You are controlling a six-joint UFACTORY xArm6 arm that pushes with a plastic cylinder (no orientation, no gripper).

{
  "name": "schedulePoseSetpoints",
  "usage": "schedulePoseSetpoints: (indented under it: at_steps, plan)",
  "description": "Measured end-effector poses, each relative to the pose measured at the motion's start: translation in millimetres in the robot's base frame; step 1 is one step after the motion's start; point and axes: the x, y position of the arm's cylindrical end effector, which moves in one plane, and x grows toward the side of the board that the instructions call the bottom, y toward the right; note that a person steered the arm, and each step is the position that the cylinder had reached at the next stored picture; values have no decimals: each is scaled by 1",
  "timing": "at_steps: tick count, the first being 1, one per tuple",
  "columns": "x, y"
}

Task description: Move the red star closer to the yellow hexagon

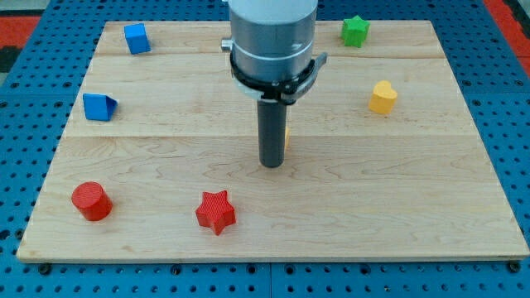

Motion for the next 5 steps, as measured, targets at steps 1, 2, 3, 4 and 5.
schedulePoseSetpoints:
  at_steps: [1, 2, 3, 4, 5]
  plan:
    - [5, 15]
    - [-57, -5]
    - [-90, -25]
    - [12, 49]
    - [132, 42]
